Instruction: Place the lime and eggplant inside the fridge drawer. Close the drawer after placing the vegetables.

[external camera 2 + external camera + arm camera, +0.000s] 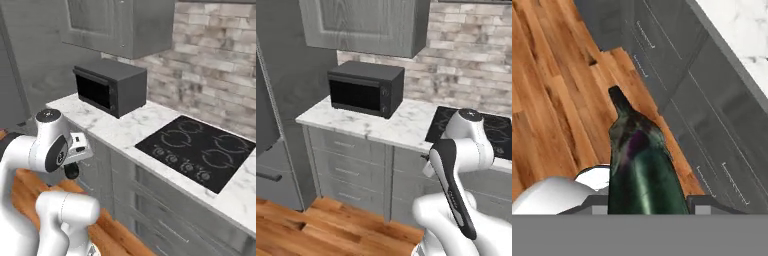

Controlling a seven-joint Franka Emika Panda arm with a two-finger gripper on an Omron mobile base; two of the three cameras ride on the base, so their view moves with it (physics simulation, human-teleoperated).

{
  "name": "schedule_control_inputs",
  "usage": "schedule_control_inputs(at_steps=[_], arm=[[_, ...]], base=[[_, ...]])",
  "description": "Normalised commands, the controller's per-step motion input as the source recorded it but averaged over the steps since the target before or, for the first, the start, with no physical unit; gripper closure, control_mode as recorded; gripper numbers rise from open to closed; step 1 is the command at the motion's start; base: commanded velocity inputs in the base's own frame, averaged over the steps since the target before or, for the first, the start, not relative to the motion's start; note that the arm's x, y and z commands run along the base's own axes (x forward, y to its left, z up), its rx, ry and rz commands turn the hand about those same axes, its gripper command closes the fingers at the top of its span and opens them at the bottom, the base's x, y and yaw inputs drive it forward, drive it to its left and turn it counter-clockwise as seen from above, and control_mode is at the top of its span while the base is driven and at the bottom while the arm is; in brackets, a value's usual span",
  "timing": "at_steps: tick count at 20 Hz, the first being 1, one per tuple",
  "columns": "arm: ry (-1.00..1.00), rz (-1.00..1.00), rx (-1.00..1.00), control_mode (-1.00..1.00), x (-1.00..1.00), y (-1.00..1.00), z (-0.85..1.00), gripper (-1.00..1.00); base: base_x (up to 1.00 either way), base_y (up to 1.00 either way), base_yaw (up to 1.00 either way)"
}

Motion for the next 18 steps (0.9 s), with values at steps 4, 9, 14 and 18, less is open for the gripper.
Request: schedule_control_inputs(at_steps=[4,9,14,18], arm=[[0.00,0.00,0.00,1.00,0.00,0.00,0.00,1.00],[0.00,0.00,0.00,1.00,0.00,0.00,0.00,1.00],[0.00,0.00,0.00,1.00,0.00,0.00,0.00,1.00],[0.00,0.00,0.00,1.00,0.00,0.00,0.00,1.00]], base=[[0.00,1.00,0.65],[0.13,0.79,0.65],[0.53,0.53,0.61],[0.95,-0.03,0.46]])
